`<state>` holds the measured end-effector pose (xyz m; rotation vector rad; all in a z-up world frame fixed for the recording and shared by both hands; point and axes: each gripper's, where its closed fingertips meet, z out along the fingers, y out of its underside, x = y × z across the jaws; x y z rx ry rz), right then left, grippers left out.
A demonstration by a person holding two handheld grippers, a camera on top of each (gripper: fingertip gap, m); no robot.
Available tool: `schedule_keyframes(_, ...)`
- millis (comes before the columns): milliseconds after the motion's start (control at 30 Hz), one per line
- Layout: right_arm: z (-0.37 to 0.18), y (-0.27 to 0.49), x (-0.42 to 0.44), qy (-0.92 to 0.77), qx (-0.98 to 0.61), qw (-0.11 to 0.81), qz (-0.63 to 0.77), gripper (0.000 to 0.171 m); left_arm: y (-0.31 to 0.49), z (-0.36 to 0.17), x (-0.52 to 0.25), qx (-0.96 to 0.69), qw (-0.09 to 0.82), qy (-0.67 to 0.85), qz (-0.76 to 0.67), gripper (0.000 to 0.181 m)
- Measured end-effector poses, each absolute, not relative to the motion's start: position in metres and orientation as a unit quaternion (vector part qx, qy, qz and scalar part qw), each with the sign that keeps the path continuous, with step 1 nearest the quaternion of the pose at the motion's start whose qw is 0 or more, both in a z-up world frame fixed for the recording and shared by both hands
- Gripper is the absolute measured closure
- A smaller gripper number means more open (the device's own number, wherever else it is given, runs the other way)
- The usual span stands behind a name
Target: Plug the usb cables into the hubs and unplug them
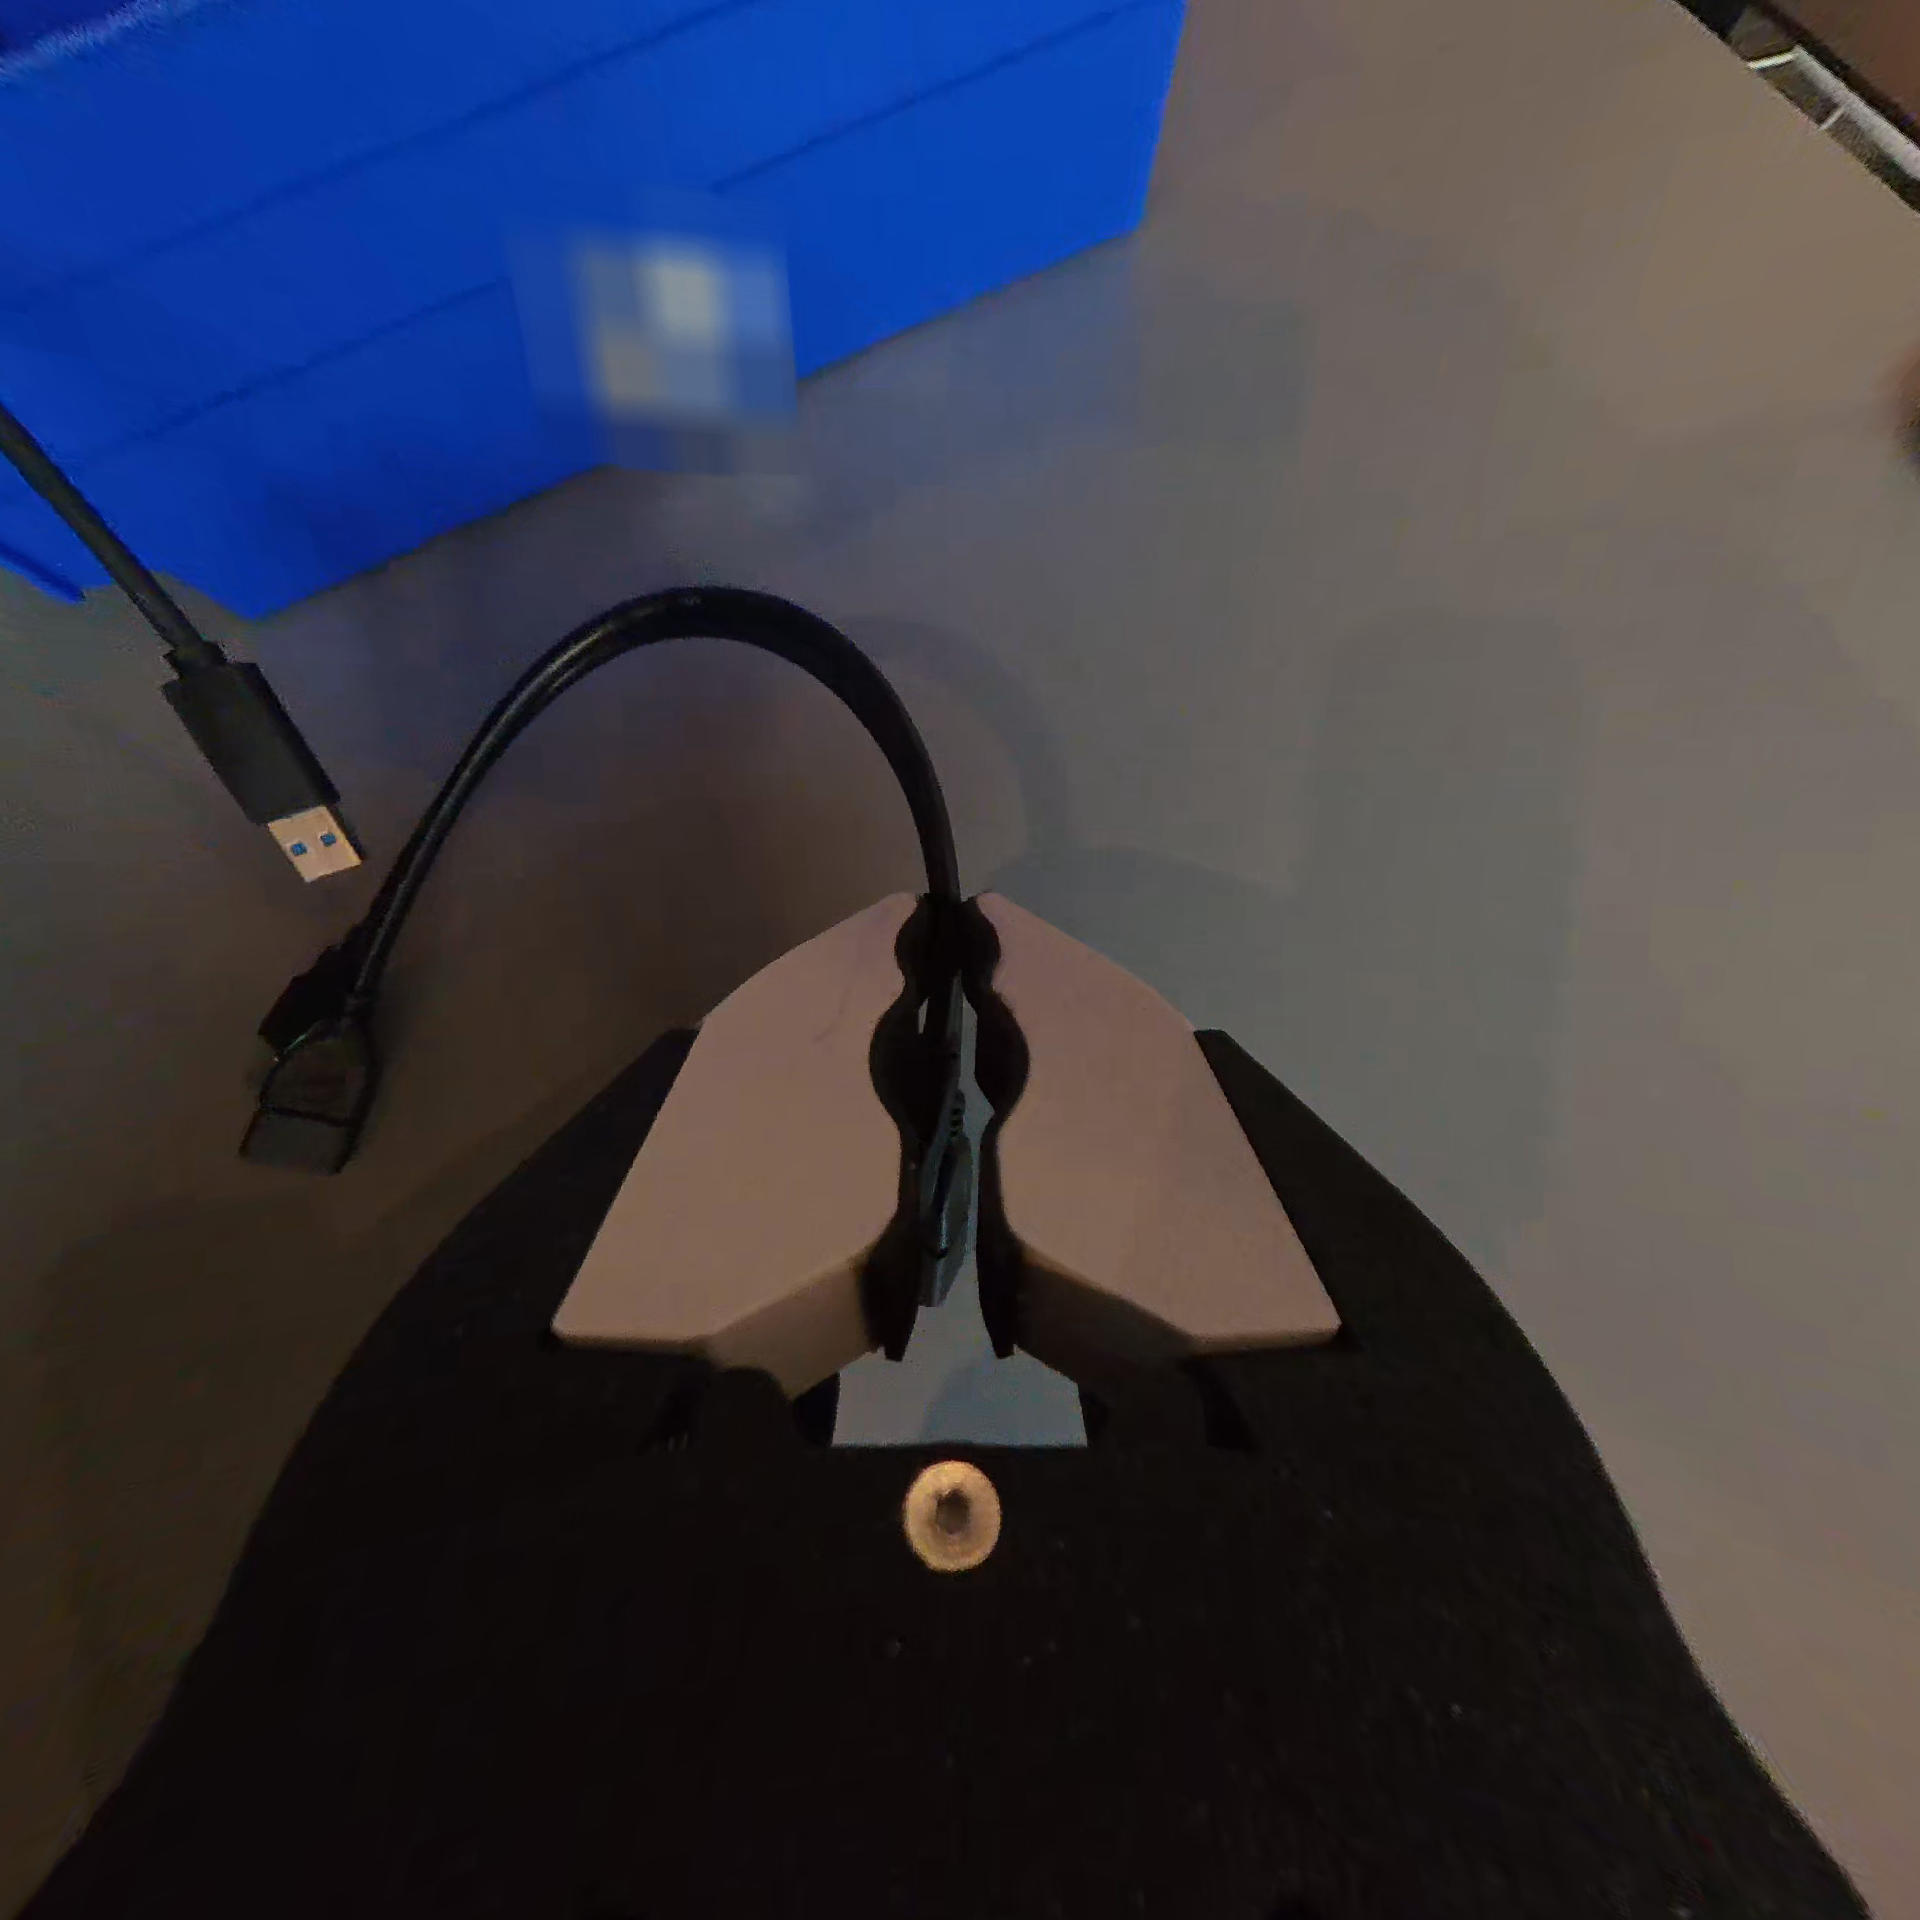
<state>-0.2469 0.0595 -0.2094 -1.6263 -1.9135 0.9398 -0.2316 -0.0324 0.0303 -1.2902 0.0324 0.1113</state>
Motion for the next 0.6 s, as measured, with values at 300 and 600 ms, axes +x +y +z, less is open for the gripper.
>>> schedule_keyframes(300, -0.159, 0.039, -0.270, -0.629, -0.574, 0.225, 0.473, 0.167, -0.062, 0.056, -0.226, -0.594, 0.804, 0.013, 0.029, 0.138)
schedule_keyframes(600, -0.040, 0.011, -0.349, -0.528, -0.526, 0.293, 0.599, 0.167, -0.068, 0.076, -0.113, -0.569, 0.782, 0.111, -0.230, 0.136)
